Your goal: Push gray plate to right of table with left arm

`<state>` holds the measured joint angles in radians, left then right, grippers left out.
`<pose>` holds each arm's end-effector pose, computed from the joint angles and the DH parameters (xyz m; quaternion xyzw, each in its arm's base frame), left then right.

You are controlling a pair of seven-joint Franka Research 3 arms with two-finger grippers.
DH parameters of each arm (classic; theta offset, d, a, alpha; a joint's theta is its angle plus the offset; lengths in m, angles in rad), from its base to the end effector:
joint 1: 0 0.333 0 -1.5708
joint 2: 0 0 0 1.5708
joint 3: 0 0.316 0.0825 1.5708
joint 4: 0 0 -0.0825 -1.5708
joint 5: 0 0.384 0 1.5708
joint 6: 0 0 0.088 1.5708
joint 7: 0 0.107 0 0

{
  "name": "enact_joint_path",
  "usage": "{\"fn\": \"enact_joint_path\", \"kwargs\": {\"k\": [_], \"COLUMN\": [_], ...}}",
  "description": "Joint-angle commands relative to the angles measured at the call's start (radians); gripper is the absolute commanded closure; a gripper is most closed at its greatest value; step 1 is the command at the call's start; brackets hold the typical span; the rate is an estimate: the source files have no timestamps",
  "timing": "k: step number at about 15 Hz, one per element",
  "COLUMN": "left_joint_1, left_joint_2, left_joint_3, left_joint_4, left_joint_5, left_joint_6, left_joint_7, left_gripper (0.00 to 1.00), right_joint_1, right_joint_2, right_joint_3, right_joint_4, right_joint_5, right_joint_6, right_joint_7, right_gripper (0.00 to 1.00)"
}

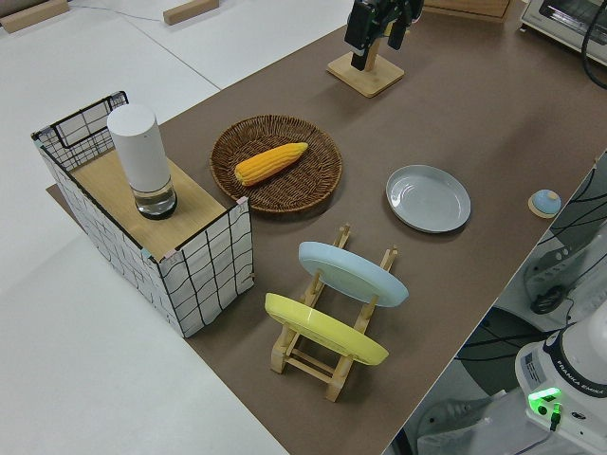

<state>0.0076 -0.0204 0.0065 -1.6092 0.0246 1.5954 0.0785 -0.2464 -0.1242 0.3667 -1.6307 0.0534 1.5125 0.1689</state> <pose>0.5501 0.0104 0.6198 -0.9994 0.0325 -0.0027 0.0124 0.5060 0.0802 0.6527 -0.9997 0.0241 0.0017 0.0042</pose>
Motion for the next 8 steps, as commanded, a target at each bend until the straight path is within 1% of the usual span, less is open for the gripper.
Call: {"fn": "enact_joint_path", "kwargs": {"k": [1,8], "left_joint_1": [0.0,0.003], "left_joint_2": [-0.02,-0.02], "left_joint_3": [0.003,0.007], "left_joint_4": [-0.021,-0.021], "left_joint_5": [0.018,0.02], "left_joint_6": [-0.008,-0.006], "left_joint_7": [0.015,0.02], "left_gripper": [0.01,0.01], "right_joint_1": [-0.03,-0.03], "right_joint_2": [-0.028,-0.028], "right_joint_3": [0.018,0.018], "right_joint_4": [-0.028,-0.028], "right_joint_5": [0.022,0.022], "right_joint_6": [-0.001,-0.001], "right_joint_7": [0.012,0.012], "right_gripper": [0.005,0.005]}}
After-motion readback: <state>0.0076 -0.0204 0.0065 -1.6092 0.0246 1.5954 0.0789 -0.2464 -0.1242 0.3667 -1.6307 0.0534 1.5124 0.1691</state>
